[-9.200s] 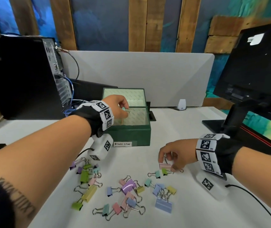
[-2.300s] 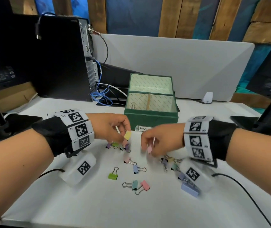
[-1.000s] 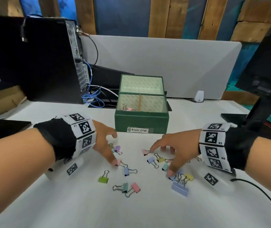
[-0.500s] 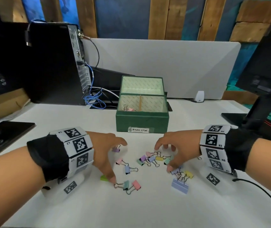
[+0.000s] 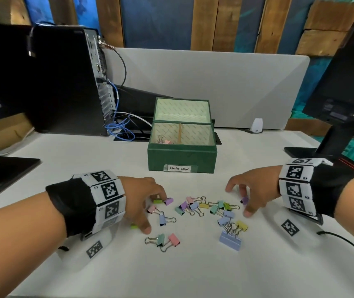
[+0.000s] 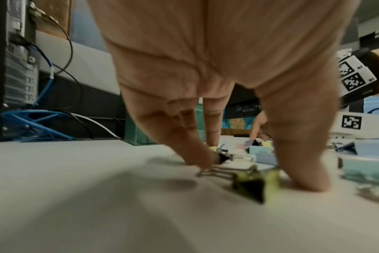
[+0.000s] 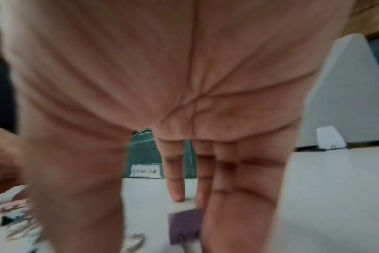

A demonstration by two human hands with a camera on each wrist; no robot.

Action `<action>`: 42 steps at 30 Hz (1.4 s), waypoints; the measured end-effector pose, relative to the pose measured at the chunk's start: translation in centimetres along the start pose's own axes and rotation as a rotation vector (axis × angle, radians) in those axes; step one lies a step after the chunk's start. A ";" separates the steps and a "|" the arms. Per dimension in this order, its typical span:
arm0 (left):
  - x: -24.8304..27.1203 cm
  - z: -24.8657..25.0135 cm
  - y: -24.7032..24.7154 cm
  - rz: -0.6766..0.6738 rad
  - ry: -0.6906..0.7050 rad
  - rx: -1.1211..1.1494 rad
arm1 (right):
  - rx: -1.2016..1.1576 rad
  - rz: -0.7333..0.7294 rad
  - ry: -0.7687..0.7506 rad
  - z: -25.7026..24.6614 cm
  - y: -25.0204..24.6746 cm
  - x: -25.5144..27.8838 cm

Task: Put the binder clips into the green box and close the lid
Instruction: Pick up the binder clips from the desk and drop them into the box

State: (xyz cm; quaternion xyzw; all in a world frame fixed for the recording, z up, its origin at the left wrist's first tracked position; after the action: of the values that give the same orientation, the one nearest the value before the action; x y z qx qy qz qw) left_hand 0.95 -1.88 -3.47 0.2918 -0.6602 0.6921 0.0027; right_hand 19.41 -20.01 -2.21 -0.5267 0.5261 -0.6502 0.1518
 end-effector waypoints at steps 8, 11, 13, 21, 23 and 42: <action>-0.3 1.2 -0.4 0.072 0.031 0.057 | 0.001 0.104 -0.185 -2.1 0.3 -1.6; 0.5 0.7 -0.7 0.065 0.002 0.053 | -0.004 0.104 -0.217 -2.0 0.4 -1.2; 1.0 0.3 -0.9 0.010 -0.021 0.045 | 0.005 0.064 -0.243 -2.1 0.7 -1.0; -0.6 2.8 -0.5 -0.024 0.009 0.040 | 0.065 0.093 -0.301 -3.5 0.7 -1.7; -1.4 3.2 -0.6 -0.003 0.029 0.052 | 0.063 0.112 -0.314 -3.6 0.8 -1.8; -4.1 5.4 -1.2 0.044 0.086 0.044 | 0.148 0.151 -0.282 -3.5 0.6 -2.7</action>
State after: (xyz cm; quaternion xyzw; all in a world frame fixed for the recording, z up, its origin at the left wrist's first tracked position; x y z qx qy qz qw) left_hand 7.01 -5.06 -4.26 0.2472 -0.6505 0.7181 0.0094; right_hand 17.28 -16.39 -3.79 -0.5589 0.4883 -0.5938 0.3109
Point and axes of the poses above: each hand's wrist, its own x-axis away from the middle knuckle, its own y-axis out of the palm, z = x × y, the point moved 1 cm from there along -x, towards the middle knuckle, and after that the axes turned 7 degrees about -y, right-handed, at the moved point
